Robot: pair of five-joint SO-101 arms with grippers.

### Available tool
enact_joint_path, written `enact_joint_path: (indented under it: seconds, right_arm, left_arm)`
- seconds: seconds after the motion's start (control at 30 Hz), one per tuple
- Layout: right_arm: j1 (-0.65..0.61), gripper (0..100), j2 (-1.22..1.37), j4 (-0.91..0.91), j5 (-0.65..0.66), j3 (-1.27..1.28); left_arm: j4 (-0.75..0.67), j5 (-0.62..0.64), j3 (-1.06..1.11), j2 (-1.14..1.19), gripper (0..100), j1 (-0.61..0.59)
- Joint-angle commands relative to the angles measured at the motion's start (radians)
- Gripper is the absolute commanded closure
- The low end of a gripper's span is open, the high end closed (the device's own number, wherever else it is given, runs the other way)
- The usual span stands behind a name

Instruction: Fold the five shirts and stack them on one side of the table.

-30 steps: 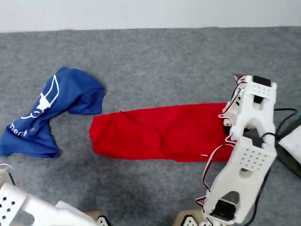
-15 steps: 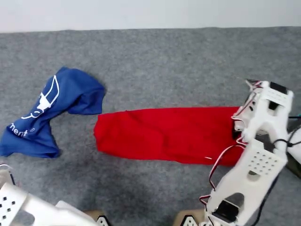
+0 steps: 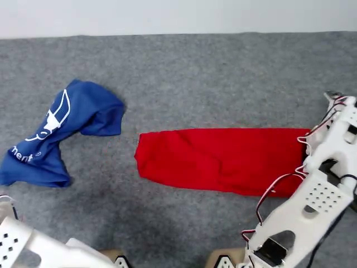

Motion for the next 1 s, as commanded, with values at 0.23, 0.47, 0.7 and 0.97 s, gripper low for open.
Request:
enact_joint_path:
  seconds: [0.23, 0.47, 0.7, 0.97]
  right_arm:
    - [-0.203, 98.9, -0.11, 0.116, 0.002, -0.078]
    - [-0.421, 98.9, -0.283, 0.114, -0.023, 0.074]
    - [-0.641, 98.9, -0.426, 0.113, -0.095, 0.161]
    - [-0.894, 98.9, -0.446, 0.11, -0.166, 0.161]
  left_arm:
    - [-0.008, -0.008, -0.004, -0.012, 100, -0.006]
    - [-0.008, -0.008, -0.004, -0.012, 100, -0.006]
    - [-0.008, -0.006, -0.004, -0.012, 100, -0.006]
    - [0.0, -0.003, -0.004, -0.014, 100, -0.008]
